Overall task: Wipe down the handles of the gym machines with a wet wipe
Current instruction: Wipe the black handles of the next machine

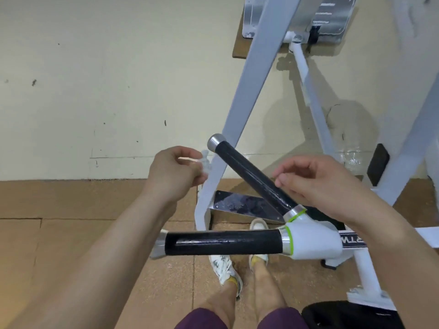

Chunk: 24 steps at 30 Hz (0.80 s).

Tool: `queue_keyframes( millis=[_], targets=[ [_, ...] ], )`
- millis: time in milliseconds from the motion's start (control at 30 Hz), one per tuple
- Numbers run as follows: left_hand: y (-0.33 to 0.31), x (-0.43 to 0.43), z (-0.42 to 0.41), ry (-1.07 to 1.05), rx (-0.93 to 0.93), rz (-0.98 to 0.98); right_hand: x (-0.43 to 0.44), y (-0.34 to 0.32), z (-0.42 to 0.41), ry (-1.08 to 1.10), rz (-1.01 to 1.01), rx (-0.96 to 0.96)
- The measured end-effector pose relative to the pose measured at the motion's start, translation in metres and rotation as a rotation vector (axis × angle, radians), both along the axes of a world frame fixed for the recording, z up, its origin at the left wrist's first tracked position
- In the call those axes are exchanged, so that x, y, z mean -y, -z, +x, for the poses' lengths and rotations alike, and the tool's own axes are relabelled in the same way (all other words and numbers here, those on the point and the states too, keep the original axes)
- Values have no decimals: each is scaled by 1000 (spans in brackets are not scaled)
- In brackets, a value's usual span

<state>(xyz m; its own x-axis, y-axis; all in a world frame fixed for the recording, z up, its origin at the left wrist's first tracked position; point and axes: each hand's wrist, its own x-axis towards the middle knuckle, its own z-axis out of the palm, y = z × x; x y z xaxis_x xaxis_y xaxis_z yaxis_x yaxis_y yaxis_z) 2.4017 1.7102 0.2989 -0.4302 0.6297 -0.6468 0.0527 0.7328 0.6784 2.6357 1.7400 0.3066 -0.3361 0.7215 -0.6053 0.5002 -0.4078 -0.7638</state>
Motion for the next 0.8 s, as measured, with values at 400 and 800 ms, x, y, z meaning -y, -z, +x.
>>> queue_keyframes(
  millis=[400,800],
  targets=[
    [27,-25,28,-385,351,-189,-8,1,-48,-262,220,362],
    [20,-19,43,-261,255,-223,6,0,-26,-246,279,357]
  ],
)
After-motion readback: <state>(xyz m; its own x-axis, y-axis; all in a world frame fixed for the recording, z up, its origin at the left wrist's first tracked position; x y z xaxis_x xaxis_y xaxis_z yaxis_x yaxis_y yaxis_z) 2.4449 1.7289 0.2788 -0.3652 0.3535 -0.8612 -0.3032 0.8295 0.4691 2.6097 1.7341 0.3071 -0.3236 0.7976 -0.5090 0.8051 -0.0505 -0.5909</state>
